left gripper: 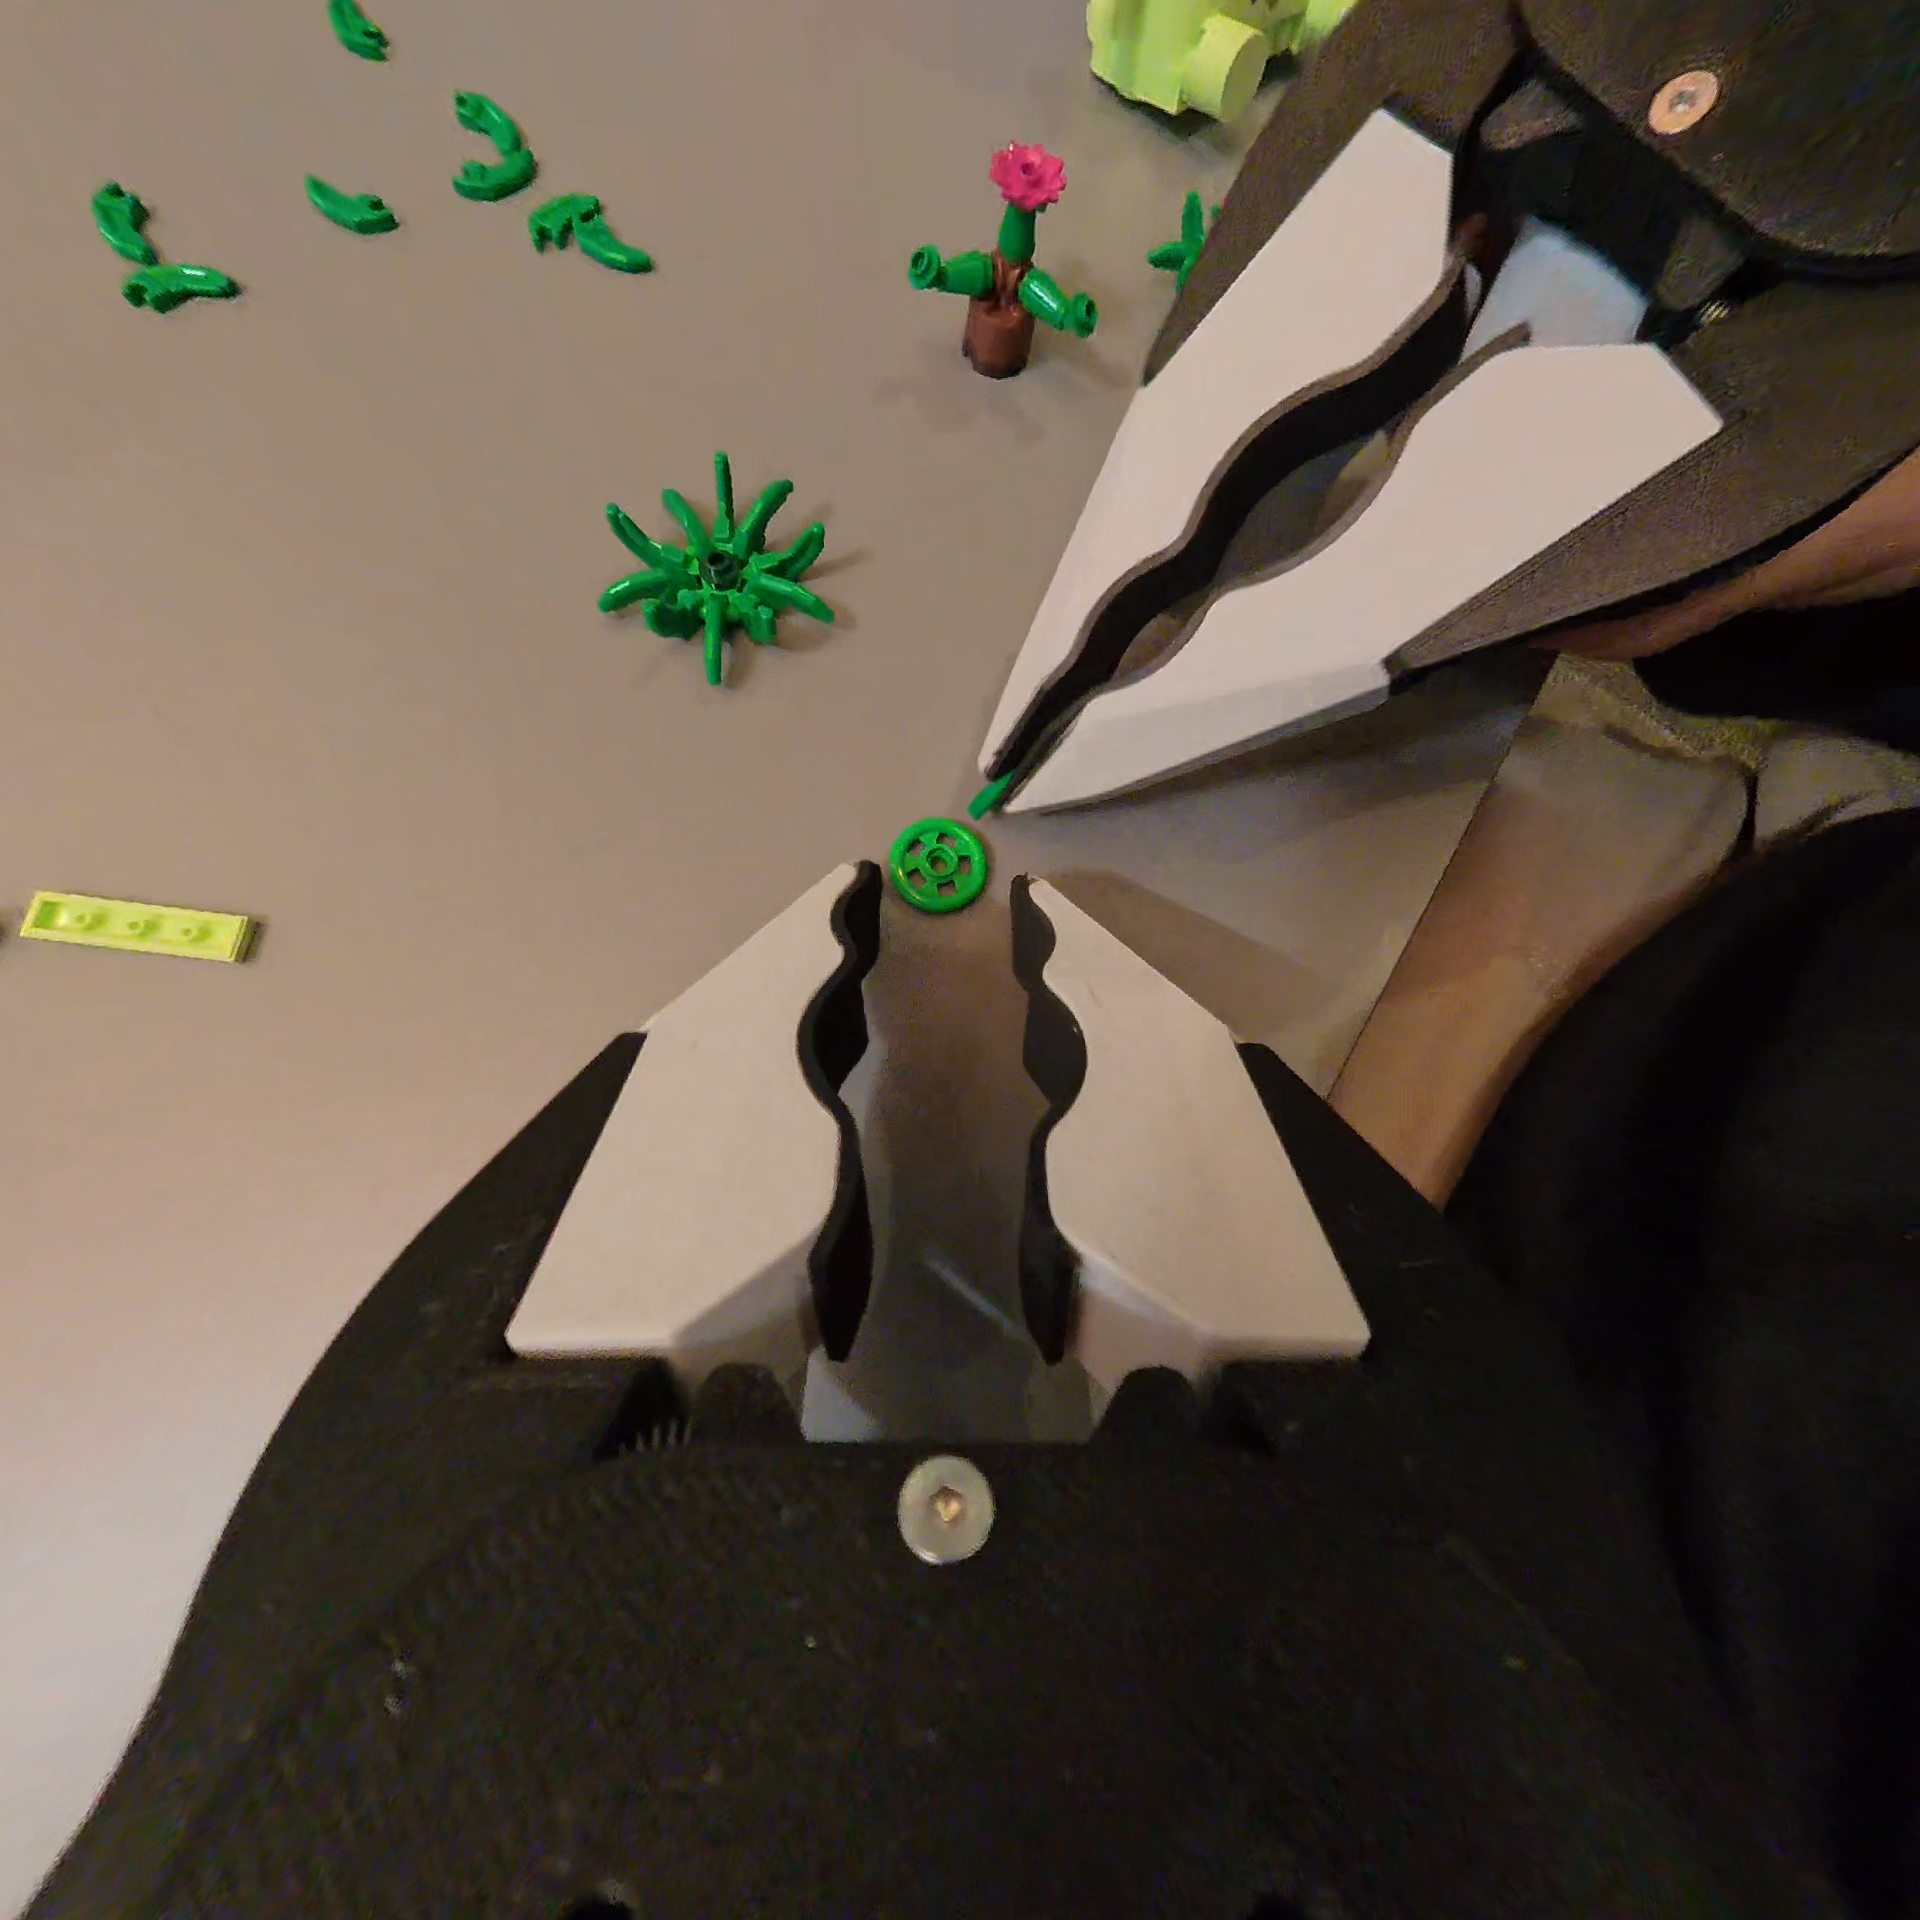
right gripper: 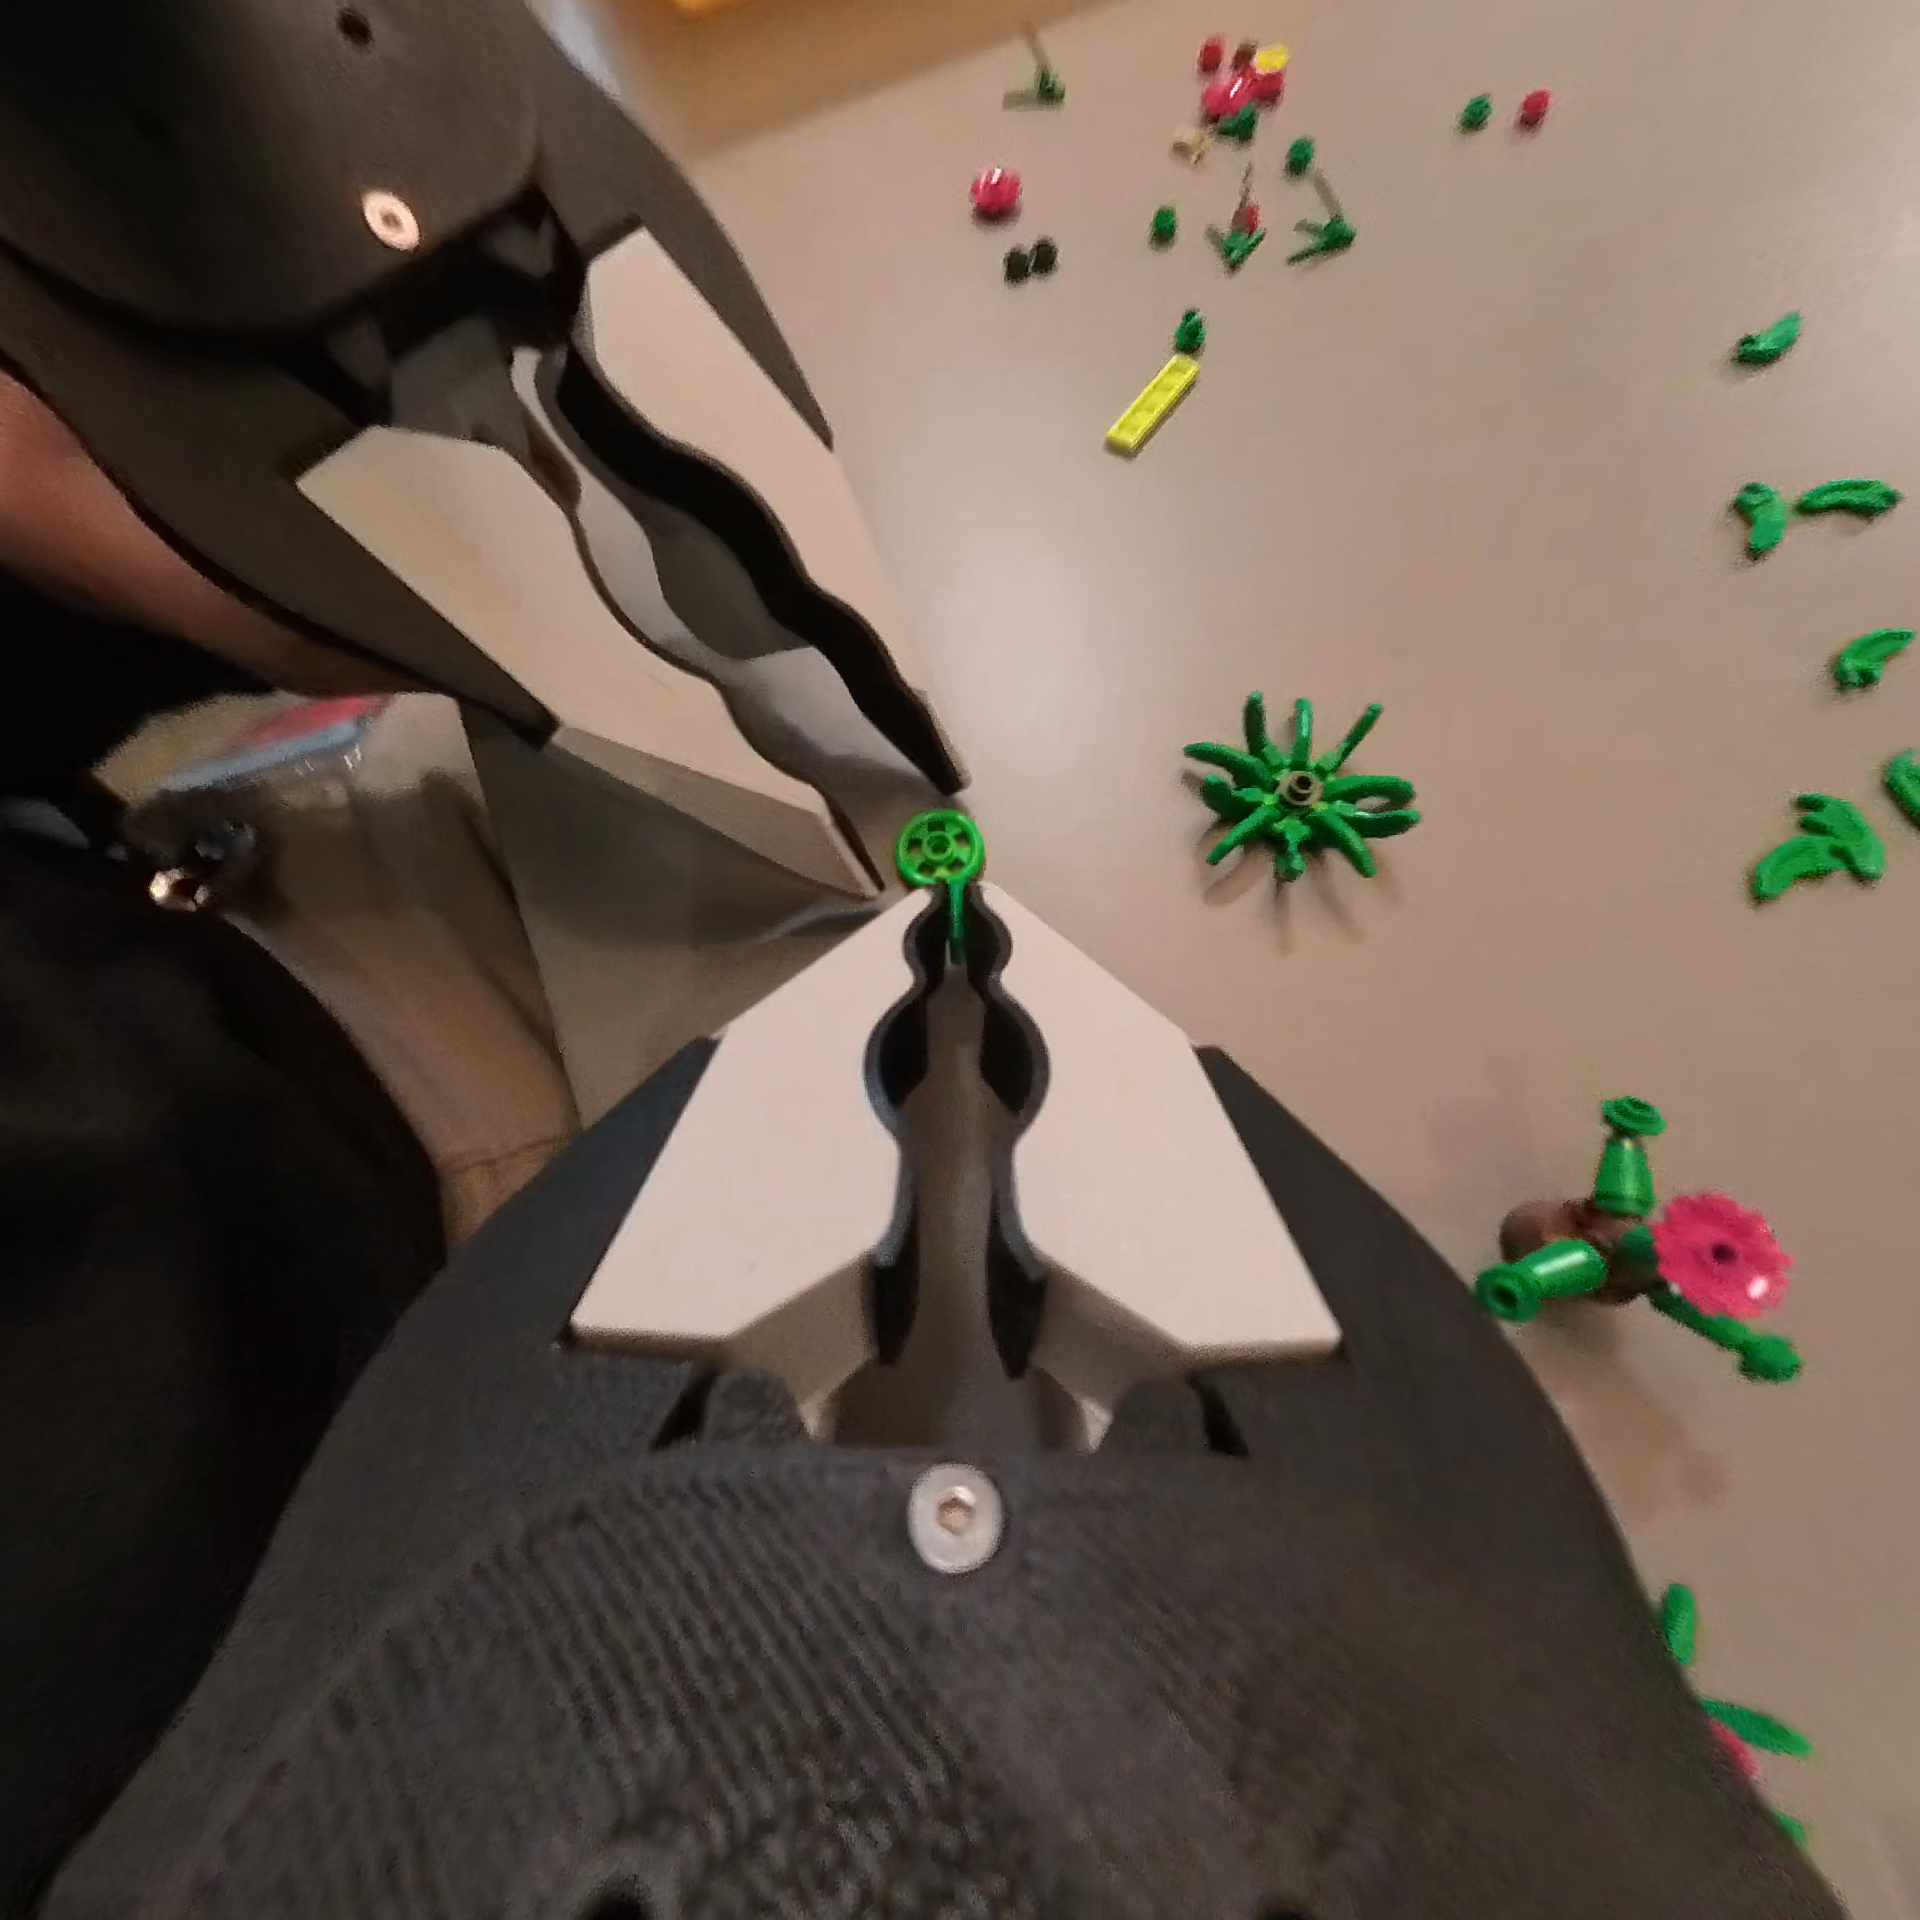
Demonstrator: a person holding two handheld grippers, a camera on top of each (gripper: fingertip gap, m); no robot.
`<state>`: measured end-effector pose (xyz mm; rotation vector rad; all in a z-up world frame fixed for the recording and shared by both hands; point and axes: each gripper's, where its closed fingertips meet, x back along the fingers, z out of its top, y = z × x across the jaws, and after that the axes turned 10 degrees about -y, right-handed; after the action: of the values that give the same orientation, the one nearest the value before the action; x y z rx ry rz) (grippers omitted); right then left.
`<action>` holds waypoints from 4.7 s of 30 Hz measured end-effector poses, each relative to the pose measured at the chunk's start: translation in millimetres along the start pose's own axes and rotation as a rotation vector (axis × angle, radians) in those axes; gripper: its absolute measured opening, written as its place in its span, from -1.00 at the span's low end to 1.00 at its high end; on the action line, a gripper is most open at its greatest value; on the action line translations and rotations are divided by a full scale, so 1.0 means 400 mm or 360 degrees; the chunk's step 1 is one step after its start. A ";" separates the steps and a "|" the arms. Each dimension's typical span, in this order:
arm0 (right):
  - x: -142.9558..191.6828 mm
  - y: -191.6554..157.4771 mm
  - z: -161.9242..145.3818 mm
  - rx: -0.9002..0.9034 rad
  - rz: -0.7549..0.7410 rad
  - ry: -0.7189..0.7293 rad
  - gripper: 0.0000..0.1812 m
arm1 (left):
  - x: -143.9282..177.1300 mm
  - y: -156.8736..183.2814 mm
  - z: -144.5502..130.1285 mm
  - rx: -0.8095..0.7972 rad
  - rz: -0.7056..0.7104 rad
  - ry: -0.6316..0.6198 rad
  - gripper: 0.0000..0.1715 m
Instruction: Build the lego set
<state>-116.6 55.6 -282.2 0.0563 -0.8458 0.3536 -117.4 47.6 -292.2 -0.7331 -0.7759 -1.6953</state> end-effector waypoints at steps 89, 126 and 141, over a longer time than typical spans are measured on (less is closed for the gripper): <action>0.016 -0.070 -0.045 0.0125 0.0139 -0.0403 -1.00 | -0.001 0.083 -0.028 -0.0215 -0.0222 -0.0046 -0.80; 0.012 -0.074 -0.054 0.0124 0.0059 -0.0578 -0.99 | -0.001 0.083 -0.033 -0.0150 -0.0235 -0.0070 -0.80; 0.008 -0.074 -0.062 0.0115 0.0031 -0.0699 -0.99 | -0.001 0.083 -0.033 -0.0121 -0.0241 -0.0064 -0.79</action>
<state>-87.1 33.5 -293.6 0.1984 -1.2681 0.3967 -86.4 30.5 -296.0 -0.7793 -0.8159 -1.8593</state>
